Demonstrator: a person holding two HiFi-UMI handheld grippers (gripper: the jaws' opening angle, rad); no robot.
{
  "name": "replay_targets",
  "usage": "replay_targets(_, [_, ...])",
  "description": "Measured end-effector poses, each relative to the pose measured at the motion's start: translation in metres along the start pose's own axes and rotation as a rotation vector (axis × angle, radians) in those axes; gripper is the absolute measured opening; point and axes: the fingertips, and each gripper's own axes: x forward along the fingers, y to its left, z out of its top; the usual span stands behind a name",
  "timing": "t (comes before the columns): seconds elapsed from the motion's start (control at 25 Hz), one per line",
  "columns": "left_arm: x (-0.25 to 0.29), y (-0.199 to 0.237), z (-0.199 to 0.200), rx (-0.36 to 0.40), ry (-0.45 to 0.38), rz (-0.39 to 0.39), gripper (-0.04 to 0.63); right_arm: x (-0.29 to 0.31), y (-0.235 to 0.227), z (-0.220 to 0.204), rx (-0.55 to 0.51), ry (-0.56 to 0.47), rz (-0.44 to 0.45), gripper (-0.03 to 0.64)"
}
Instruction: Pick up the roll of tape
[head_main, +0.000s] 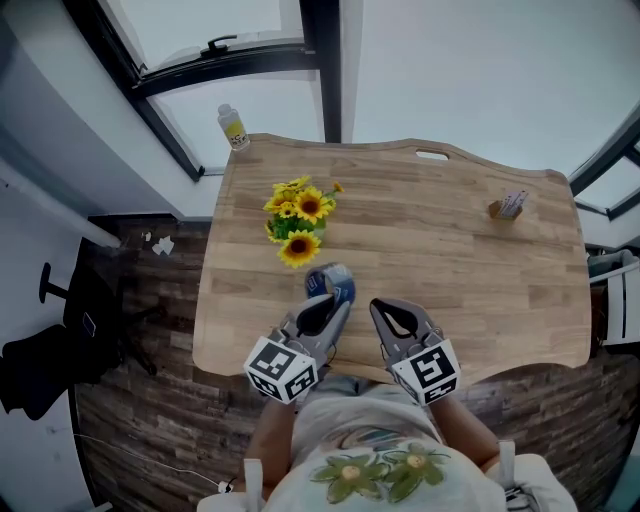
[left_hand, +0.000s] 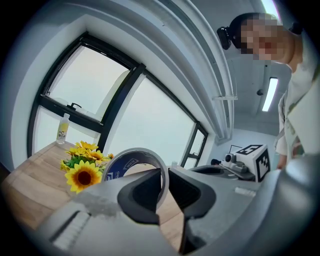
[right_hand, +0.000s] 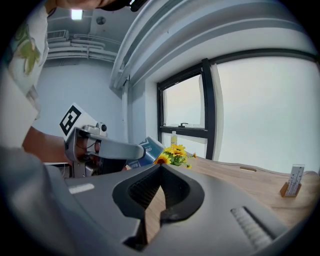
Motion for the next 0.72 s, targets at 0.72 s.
replay_targets(0.72, [0.0007,0.0014,0.0004,0.014,0.006,0.003,0.054,-0.0001,0.0009,-0.0013,-0.015,0.012,0.016,-0.002])
